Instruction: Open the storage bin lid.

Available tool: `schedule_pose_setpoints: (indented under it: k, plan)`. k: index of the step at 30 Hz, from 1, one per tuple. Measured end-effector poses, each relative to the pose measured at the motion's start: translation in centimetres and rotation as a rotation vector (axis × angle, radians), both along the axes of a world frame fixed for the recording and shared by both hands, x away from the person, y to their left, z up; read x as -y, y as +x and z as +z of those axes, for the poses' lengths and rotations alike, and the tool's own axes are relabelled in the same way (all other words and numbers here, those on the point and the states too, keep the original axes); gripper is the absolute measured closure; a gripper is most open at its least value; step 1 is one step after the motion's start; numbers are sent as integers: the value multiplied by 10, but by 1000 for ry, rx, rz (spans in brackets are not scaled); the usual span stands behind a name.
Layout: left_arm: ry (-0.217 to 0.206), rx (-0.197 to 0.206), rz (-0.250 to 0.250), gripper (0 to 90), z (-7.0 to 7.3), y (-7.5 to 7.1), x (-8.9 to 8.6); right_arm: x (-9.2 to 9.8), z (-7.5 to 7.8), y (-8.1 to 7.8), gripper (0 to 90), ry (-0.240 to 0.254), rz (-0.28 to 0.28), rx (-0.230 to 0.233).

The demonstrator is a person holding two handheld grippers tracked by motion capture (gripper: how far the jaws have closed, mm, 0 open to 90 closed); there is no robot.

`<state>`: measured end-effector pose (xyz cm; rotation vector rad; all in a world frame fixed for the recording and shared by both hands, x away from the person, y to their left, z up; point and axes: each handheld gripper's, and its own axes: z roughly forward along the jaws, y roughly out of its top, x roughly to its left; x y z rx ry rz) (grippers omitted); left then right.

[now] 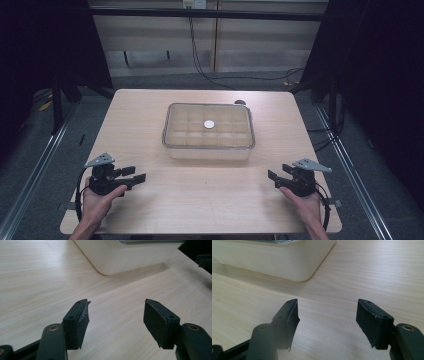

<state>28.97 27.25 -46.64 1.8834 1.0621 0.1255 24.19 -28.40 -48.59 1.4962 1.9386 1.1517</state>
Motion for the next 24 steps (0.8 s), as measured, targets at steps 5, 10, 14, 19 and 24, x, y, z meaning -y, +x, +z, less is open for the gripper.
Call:
schedule_pose_setpoints:
  k: [5, 10, 14, 19, 24]
  plan:
    - [3, 29, 14, 428, 0, 1, 1, -4, 1, 0, 354, 32, 27, -13]
    - [-8, 23, -3, 481, -1, 0, 2, -9, 2, -2, 347, 53, 70, -30]
    - [-8, 70, -10, 515, 1, -3, 3, -9, 3, -1, 347, 69, 76, -46]
    - [-12, 45, -24, 492, 3, -1, 5, -10, 9, 1, 353, 76, 81, -42]
    - [-35, -10, -49, 463, 8, 9, 11, -12, 16, 10, 347, 71, 117, -47]
